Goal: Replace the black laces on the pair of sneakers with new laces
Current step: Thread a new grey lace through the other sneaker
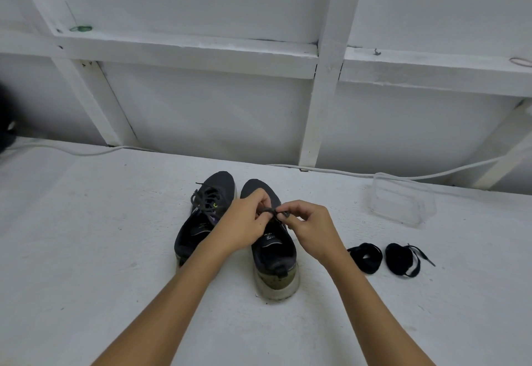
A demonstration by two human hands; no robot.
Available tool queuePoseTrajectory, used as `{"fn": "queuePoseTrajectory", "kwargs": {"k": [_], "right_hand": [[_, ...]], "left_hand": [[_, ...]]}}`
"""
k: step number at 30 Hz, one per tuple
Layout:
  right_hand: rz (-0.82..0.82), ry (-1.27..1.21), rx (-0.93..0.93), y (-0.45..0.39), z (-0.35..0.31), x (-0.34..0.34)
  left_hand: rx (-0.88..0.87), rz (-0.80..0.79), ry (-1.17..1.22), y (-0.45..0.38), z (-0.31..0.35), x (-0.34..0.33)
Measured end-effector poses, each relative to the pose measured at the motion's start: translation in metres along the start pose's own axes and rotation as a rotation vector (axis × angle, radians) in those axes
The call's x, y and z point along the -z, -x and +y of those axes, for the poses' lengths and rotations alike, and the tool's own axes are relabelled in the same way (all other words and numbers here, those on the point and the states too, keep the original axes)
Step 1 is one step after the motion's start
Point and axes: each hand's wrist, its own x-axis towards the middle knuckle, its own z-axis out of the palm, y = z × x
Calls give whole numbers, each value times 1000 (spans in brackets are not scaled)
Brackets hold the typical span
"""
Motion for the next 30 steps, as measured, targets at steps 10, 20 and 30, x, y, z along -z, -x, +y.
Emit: {"fn": "queuePoseTrajectory", "kwargs": {"k": [10,20,30], "right_hand": [[-10,17,28,5,-1,4],[167,179,16,30,14,3],[130,-173,-229,30,5,1]], "left_hand": [[265,-61,504,-6,0,13],[-31,-25,-218,-9,-28,36],[3,-58,-195,-15,-36,41]]}}
